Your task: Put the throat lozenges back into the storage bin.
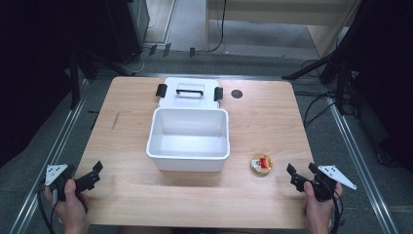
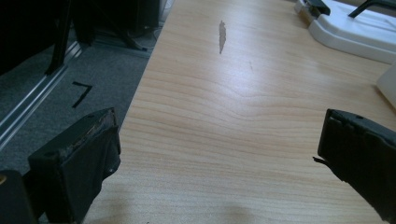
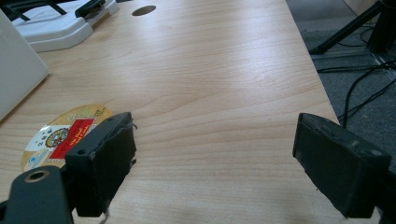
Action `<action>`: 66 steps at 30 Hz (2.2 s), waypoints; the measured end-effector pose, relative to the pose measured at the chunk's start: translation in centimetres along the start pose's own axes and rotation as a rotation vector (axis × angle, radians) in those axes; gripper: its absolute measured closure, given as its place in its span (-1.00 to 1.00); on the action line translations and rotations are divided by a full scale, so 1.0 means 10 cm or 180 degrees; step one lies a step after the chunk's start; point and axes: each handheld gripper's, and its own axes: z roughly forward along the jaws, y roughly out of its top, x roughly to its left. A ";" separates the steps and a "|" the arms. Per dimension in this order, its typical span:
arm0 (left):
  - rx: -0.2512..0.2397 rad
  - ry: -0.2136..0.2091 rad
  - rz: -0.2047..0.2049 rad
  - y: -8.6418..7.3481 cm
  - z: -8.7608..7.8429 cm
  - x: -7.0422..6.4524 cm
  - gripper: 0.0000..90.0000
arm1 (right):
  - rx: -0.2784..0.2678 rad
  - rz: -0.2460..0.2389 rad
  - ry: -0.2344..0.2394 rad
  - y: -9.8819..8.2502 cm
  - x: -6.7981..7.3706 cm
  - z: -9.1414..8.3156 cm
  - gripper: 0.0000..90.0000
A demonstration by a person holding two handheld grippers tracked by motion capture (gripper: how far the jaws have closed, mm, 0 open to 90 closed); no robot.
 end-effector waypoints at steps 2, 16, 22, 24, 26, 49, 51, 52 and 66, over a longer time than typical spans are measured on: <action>0.0009 -0.0109 0.0090 0.00 0.00 -0.01 -1.00 | 0.0001 -0.0045 0.0005 0.00 0.01 0.00 -0.71; 0.0018 -0.0073 0.0607 -0.03 -0.01 -0.16 -1.00 | 0.0127 0.0085 0.0246 0.14 -0.10 -0.12 -0.69; 0.0016 0.0000 0.0471 -0.02 0.00 -0.14 -1.00 | 0.0366 -0.0136 0.0319 0.27 -0.06 -0.12 -0.69; -0.0020 -0.0050 0.0494 -0.02 -0.01 -0.14 -1.00 | 0.0452 -0.0197 0.0332 0.32 -0.03 -0.11 -0.69; -0.0060 -0.0110 0.0540 -0.04 -0.03 -0.14 -1.00 | 0.0488 -0.0229 0.0335 0.34 -0.02 -0.10 -0.69; 0.0085 -0.0031 0.0522 -0.02 0.01 -0.16 -1.00 | 0.1745 -0.1347 0.0369 0.80 0.54 0.18 -0.71; 0.0091 -0.0013 0.0539 -0.02 0.02 -0.17 -1.00 | 0.1935 -0.1453 0.0355 0.85 0.58 0.21 -0.72; 0.0091 -0.0028 0.0534 -0.02 0.02 -0.17 -1.00 | 0.1977 -0.1475 0.0355 0.86 0.59 0.22 -0.72; 0.0100 -0.0042 0.0488 -0.01 0.02 -0.16 -1.00 | 0.2690 -0.1723 0.0407 0.95 0.84 0.50 -0.80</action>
